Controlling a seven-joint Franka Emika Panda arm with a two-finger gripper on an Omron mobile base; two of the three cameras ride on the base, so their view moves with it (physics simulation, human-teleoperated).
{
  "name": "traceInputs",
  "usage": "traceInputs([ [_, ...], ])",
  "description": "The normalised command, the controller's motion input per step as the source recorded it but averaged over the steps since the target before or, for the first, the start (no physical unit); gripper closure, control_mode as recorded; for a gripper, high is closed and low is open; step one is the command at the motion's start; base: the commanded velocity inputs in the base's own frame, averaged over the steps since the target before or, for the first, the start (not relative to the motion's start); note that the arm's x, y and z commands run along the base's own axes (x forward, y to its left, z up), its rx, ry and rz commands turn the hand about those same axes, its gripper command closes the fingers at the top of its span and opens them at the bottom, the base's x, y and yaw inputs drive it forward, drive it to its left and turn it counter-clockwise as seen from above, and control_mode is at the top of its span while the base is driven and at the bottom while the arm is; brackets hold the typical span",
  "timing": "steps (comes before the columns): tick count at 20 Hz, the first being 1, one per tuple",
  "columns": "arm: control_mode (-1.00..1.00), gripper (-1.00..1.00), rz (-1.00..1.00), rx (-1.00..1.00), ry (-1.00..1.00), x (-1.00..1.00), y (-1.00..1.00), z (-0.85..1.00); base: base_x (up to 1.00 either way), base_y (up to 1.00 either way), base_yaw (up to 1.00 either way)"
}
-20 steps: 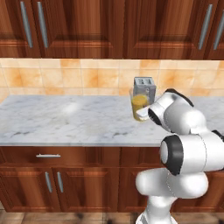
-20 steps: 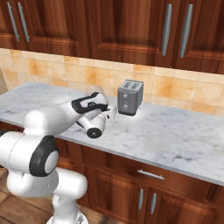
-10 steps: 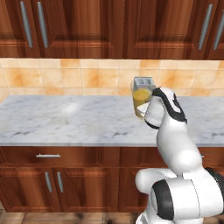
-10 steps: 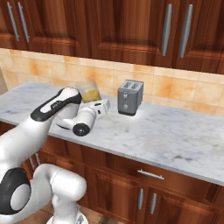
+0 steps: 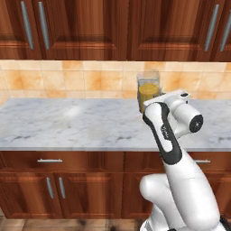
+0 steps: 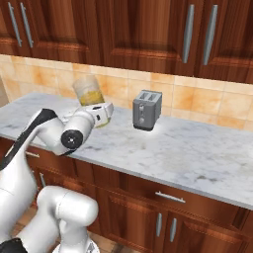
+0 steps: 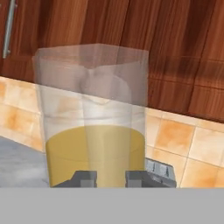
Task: Move the orange and kiwi from the top shelf to the second highest shelf to make space. Then, place the pitcher from the counter on the cleared top shelf.
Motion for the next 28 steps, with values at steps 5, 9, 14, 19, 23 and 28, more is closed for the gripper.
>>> traceInputs([
  [5,-1.0,1.0,0.12,0.14,0.0,-0.97,0.0,0.89,0.0,0.0,0.0],
  [9,-1.0,1.0,0.09,0.16,0.06,-1.0,0.0,0.69,0.0,0.0,0.0],
  [14,-1.0,1.0,0.0,0.13,0.14,-1.0,0.0,0.46,0.0,0.0,0.0],
  [19,-1.0,1.0,-0.03,0.03,0.1,-0.99,0.0,0.07,0.0,0.0,0.0],
  [23,-1.0,1.0,-0.09,-0.03,0.0,-0.57,0.0,0.0,0.0,0.0,0.0],
  [28,-1.0,1.0,-0.05,-0.05,0.0,0.01,0.08,0.0,0.0,0.0,0.0],
])
